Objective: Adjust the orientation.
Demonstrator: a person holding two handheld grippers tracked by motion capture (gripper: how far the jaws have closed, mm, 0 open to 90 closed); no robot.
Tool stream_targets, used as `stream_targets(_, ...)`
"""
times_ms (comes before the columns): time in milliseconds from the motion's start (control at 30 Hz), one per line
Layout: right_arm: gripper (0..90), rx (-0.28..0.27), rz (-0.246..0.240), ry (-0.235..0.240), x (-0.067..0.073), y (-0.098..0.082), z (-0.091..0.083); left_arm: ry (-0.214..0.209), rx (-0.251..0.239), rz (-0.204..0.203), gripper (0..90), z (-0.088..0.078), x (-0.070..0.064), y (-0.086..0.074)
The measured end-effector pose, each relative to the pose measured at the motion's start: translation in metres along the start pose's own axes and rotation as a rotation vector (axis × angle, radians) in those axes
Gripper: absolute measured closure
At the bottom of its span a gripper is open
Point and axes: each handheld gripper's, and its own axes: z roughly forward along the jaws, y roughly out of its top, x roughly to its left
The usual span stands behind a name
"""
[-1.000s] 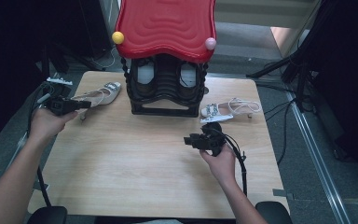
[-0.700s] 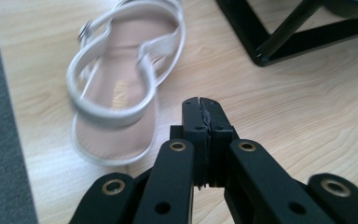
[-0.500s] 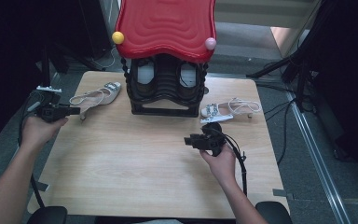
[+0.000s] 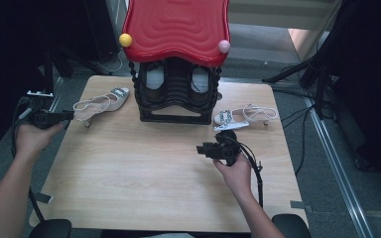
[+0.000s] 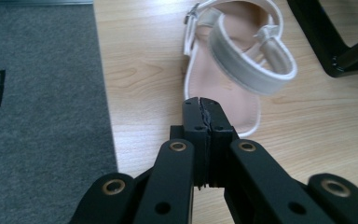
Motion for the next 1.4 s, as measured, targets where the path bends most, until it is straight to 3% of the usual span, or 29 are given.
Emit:
stream_targets(100,64.7,0.001,-0.004,0.0,0.001,0.0,0.001,0.007,0.001,-0.007,90.0,0.002,0.0,0.001)
stream_targets(400,64.7,0.004,0.002,0.002,0.0,0.0,0.002,-0.05,0.01,-0.016,90.0,0.001,-0.007,-0.005)
stream_targets(1067,64.7,0.004,0.003,0.002,0.0,0.0,0.002,-0.177,0.028,0.0,89.9,0.019,-0.056,-0.007)
stream_targets(1200,64.7,0.007,0.005,0.0,0.0,0.0,0.002,-0.17,0.051,-0.003,86.2,0.02,-0.064,-0.002)
stream_targets(1400,64.7,0.006,0.01,-0.001,-0.001,0.0,0.002,-0.129,0.055,-0.014,74.7,0.007,-0.062,0.014)
